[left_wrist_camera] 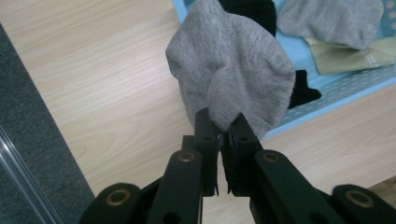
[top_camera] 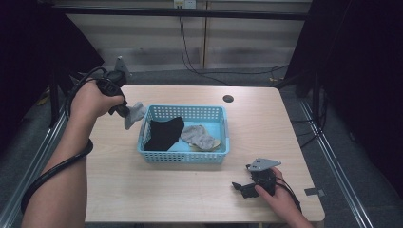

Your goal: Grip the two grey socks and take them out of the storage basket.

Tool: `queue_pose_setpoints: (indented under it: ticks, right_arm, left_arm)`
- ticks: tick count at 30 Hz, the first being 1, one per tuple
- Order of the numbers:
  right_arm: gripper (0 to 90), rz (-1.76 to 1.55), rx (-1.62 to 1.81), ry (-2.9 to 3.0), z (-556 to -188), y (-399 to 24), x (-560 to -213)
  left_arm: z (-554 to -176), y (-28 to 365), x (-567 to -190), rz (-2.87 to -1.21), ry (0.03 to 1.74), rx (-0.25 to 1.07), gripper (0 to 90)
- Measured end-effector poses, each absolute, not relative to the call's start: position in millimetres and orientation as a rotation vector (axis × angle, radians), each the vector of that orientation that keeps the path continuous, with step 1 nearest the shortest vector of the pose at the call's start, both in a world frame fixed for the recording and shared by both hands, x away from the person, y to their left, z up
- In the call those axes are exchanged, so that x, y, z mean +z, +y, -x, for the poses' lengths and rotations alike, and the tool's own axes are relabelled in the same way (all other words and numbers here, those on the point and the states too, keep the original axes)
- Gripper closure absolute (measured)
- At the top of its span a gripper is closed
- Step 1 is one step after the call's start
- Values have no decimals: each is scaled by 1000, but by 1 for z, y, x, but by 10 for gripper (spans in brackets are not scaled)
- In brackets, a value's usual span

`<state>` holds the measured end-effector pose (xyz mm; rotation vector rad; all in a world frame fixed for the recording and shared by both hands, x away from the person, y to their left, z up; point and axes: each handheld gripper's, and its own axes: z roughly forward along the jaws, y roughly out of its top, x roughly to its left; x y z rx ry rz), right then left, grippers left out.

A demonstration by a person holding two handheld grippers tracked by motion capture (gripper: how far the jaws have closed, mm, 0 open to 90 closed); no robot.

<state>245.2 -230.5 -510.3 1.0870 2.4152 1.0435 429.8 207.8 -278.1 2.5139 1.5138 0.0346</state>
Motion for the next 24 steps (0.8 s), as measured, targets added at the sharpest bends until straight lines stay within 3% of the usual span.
queue_pose_setpoints:
  ticks: [24]
  right_arm:
    - [121,-1084,1043,2415,-245,-231,-510]
  left_arm:
    - [-422,251,-322,-2448,1670,49,844]
